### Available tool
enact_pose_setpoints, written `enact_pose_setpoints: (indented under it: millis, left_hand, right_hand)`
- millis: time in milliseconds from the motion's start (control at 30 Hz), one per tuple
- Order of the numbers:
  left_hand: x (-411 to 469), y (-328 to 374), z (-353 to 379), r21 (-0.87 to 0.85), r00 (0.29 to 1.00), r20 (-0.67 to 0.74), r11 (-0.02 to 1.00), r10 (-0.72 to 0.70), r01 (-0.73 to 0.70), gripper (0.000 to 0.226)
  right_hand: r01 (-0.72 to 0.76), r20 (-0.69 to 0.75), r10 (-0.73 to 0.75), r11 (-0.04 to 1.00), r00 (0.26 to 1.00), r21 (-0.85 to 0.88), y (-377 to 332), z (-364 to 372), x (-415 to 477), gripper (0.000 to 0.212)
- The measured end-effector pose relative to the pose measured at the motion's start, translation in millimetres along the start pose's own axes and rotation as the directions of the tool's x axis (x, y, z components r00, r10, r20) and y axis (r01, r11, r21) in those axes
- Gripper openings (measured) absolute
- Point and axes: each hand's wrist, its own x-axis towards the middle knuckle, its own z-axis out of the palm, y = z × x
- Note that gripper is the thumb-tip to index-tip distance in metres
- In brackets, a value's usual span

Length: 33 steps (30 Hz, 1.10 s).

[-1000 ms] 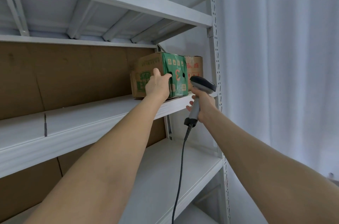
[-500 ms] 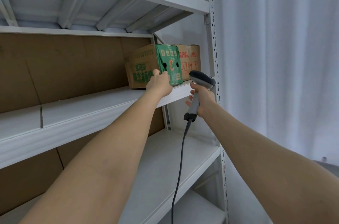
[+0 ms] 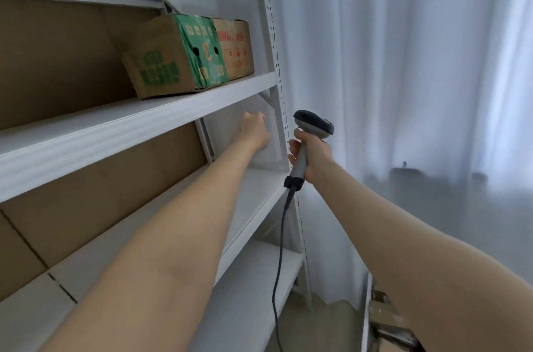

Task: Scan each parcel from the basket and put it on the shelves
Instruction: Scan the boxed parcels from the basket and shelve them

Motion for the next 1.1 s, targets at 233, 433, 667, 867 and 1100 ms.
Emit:
enact_pose_setpoints:
  millis: [233,433,667,867,1100]
  left_hand:
    - [-36,35,102,-0.076,0.958,0.285,0.997,0.043,-0.022,0.052]
    - [-75,80,183,-0.098,0.878,0.471,0.994,0.087,-0.046,0.054]
    - [-131,158,271,-0.116,0.774,0.621,0.991,0.119,-0.06,0.052]
    - [-179,231,342,-0.144,0.693,0.705,0.987,0.149,-0.066,0.054]
    - [-224,280,425,-0.136,0.616,0.774,0.989,0.148,-0.067,0.061]
  right_hand:
    - [-0.064,-0.268,0.069,0.998,0.961,0.028,26,-106,-14,0.008]
    - [-0.098,-0.436,0.119,0.993,0.892,0.069,47,-207,-22,0.012]
    - [-0.134,-0.529,0.211,0.974,0.822,0.181,55,-335,-35,0.02]
    - [-0.183,-0.624,0.252,0.968,0.74,0.174,54,-441,-41,0.019]
    - [-0.214,-0.715,0.341,0.94,0.61,0.266,55,-545,-42,0.029]
